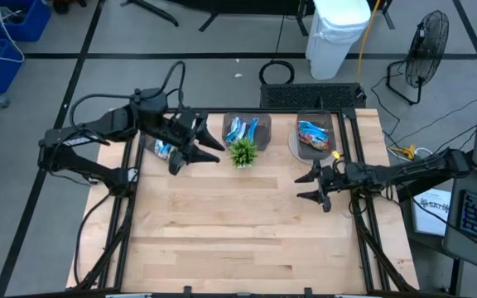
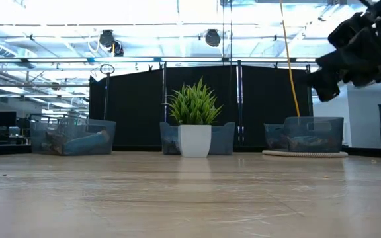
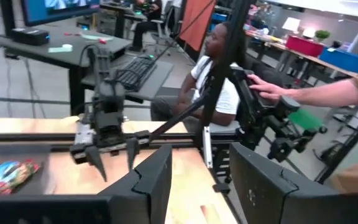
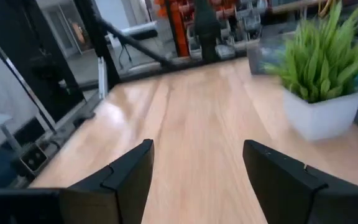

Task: Pick and place Granola Bars by type
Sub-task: Return to Home Position

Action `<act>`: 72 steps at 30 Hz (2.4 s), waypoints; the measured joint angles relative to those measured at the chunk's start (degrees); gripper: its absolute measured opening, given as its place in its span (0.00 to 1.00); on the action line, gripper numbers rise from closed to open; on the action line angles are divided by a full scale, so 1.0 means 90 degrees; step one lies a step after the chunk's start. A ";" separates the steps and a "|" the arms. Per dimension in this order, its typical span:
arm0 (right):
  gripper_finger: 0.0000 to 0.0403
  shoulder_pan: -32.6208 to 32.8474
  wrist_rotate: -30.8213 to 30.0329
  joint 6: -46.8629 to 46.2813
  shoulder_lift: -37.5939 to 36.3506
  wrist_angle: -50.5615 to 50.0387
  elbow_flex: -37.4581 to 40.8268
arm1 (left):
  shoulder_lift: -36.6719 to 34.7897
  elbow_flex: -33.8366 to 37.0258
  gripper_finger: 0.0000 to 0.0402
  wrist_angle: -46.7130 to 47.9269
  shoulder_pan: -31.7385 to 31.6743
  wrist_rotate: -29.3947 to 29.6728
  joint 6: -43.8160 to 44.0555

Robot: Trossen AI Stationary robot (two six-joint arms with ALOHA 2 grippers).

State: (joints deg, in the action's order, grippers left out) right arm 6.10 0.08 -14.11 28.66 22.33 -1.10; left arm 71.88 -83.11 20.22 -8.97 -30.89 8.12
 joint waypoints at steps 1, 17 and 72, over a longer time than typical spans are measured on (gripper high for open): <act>0.59 -0.0001 0.0000 0.0000 -0.0036 -0.0010 0.0000 | 0.0000 0.0001 0.40 -0.0022 0.0059 -0.0003 -0.0004; 0.59 0.0001 0.0000 0.0000 -0.0998 0.0061 0.0019 | 0.0000 0.0002 0.44 0.0442 0.0810 0.0271 -0.1103; 0.59 -0.0002 0.0000 0.0000 -0.3168 0.0102 0.0034 | -0.7963 0.7674 0.45 -0.1517 0.0526 0.3213 0.0426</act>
State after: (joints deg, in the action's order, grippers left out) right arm 6.09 0.08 -14.11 0.14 23.25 -0.80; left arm 0.21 -14.05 6.57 -4.23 -1.97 11.95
